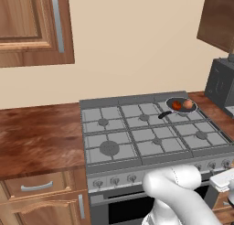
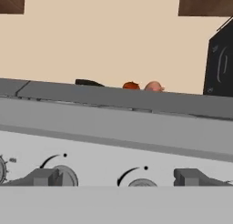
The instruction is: Place the pan on the rear right burner on the stove. Then place the tomato and the onion in the pan and turn on the rear right burner.
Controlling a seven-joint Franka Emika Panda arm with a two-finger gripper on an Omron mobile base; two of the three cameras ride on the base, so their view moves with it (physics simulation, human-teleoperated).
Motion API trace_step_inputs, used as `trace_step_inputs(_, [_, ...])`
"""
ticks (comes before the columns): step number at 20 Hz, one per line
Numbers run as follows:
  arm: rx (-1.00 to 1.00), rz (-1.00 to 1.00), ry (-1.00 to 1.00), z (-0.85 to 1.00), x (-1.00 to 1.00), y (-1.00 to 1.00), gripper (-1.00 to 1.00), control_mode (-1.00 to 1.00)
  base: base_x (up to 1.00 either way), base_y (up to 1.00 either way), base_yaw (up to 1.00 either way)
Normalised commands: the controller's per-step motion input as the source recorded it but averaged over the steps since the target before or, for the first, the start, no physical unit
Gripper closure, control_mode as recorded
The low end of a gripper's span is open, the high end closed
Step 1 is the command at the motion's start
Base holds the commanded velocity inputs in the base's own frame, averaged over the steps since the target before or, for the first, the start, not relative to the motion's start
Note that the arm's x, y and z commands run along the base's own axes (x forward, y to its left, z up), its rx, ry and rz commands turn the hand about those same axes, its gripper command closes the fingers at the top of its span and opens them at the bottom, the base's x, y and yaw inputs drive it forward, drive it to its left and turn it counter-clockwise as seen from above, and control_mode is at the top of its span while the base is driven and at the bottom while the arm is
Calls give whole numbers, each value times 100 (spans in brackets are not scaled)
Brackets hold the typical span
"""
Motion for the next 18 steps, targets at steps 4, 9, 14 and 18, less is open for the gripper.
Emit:
trace_step_inputs(4, [0, 0, 0, -12, 15, -10, -100, -100, 0, 0, 0])
trace_step_inputs(9, [0, 0, 0, -9, 19, -6, -100, -100, 0, 0, 0])
trace_step_inputs(14, [0, 0, 0, -13, 20, -3, -100, -100, 0, 0, 0])
trace_step_inputs(18, [0, 0, 0, -16, 18, -8, -100, -100, 0, 0, 0])
